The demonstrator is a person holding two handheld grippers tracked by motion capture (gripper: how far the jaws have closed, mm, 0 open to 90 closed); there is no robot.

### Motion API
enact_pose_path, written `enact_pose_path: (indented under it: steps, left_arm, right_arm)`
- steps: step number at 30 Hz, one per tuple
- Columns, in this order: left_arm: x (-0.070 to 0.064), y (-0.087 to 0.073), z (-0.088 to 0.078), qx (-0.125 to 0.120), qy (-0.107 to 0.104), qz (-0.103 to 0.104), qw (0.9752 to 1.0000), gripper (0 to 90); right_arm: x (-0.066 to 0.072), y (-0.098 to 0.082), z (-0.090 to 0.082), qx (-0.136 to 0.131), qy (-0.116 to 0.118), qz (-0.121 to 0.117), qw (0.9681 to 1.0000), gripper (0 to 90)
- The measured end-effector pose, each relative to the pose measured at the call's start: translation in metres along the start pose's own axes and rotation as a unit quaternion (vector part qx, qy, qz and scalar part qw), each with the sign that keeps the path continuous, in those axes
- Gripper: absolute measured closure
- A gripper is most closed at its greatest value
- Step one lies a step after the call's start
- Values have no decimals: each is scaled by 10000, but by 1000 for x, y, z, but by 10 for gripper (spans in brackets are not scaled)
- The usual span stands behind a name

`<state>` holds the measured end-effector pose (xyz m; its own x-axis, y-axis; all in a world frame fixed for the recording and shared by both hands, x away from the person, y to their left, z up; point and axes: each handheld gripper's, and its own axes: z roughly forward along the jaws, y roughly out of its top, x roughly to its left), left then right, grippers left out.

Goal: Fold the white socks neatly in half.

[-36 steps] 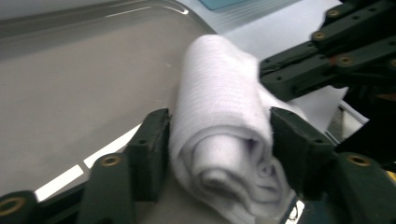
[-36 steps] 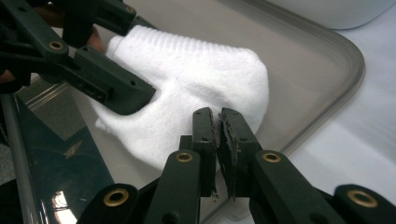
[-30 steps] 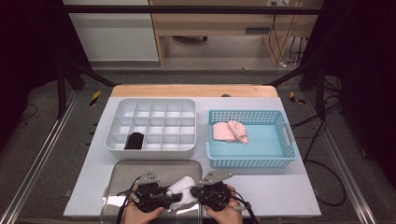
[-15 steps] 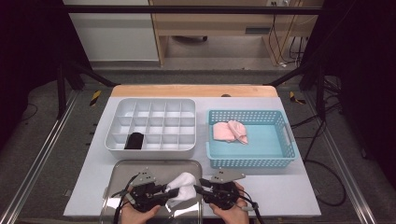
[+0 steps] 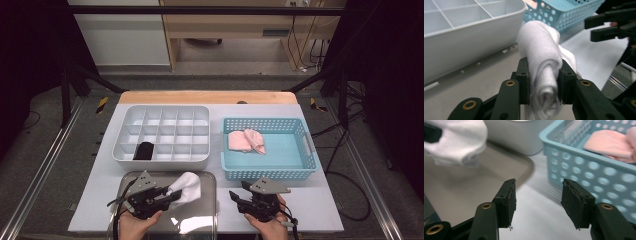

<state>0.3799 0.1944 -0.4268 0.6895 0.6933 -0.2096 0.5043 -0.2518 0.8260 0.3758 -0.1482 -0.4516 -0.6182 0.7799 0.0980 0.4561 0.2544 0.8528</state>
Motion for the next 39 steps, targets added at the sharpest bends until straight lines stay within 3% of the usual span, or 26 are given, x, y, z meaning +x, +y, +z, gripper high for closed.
enact_pose_path:
  steps: [8,20,26,39]
  left_arm:
    - [14,11,-13,-190,294,-35,9994,668]
    - [29,26,-21,-383,568,-108,9976,668]
    - [37,35,-26,-494,668,-197,9964,668]
    - [59,58,-21,-437,918,-304,9944,668]
  right_arm:
    - [-17,-10,-18,-29,-293,127,9995,417]
    - [-34,-24,-25,47,-639,296,9975,344]
    - [-39,-28,-27,19,-721,368,9967,310]
    - [-42,-28,-28,78,-755,416,9962,308]
